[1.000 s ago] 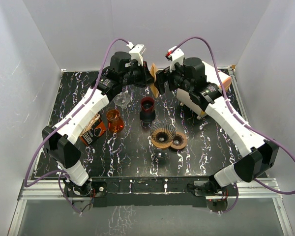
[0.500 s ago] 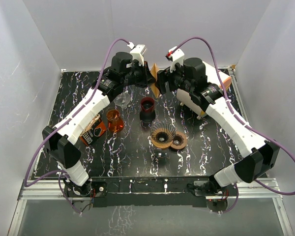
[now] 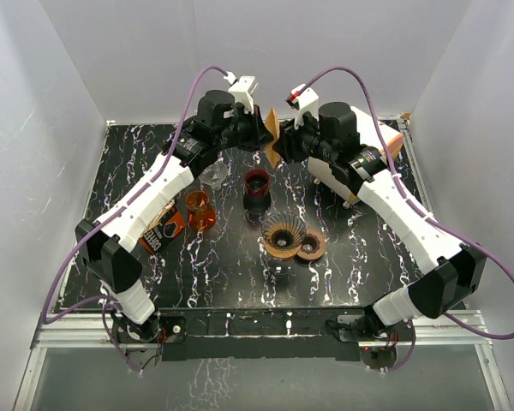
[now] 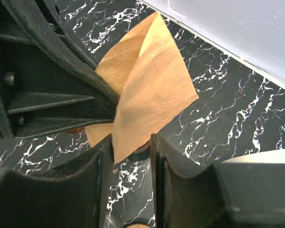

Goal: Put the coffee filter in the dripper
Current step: Place the coffee filter in the coffee dripper.

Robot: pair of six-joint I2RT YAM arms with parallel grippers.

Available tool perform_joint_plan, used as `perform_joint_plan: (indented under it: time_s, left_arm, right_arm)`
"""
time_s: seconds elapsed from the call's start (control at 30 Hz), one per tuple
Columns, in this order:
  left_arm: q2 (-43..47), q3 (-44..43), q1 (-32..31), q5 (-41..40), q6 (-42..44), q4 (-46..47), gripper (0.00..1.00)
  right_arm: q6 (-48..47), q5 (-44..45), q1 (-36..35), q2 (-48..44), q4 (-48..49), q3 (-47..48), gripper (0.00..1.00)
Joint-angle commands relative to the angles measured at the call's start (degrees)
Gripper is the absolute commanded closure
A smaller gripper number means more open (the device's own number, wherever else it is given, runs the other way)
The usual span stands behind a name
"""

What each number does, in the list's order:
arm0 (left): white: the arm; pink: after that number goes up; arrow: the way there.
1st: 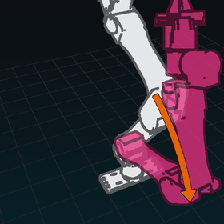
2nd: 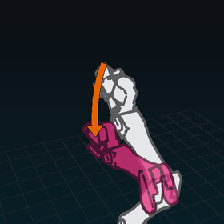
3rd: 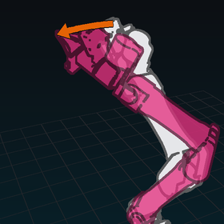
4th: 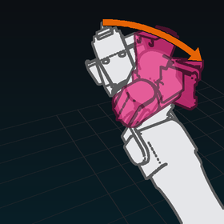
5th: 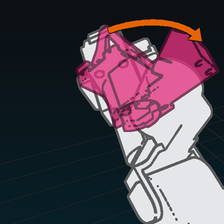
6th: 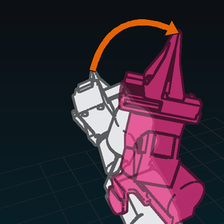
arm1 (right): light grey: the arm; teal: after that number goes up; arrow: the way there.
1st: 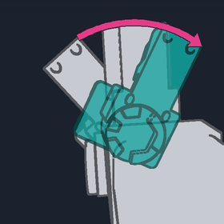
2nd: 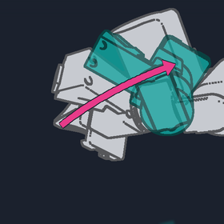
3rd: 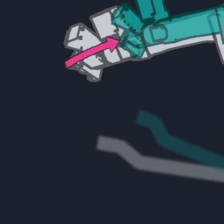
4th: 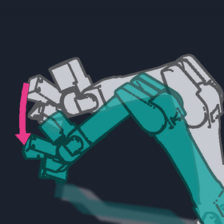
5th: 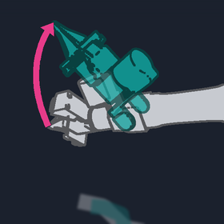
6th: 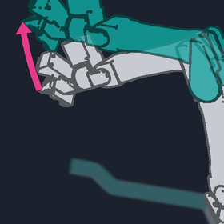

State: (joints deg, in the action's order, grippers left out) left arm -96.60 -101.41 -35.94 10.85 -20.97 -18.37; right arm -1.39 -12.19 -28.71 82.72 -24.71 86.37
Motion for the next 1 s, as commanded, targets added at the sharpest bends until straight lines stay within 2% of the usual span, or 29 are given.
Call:
perform_joint_plan:
  time_s: [0.0,0.23,0.47,0.7,0.97]
  left_arm:
    - [-0.71,-2.8,-0.85,-2.7,0.71,0.03,1.0]
    - [-1.59,-3.75,-1.57,-7.49,1.89,-1.07,1.0]
    - [-2.28,-4.63,-2.33,-11.36,3.39,-1.97,1.0]
    - [-2.55,-4.91,-3.11,-12.9,4.88,-2.18,1.0]
    - [-2.72,-5.02,-4.2,-14.01,5.25,-2.13,1.0]
  right_arm:
    - [0.65,0.2,0.32,-0.09,2.21,1.76,0.7]
    - [1.18,2.17,0.32,0.39,1.93,2.38,0.88]
    - [1.27,5.2,0.32,0.43,1.5,2.75,1.0]
    - [1.16,8.75,0.32,0.43,1.32,2.93,1.0]
    - [1.46,8.78,0.32,0.25,1.75,2.5,0.99]
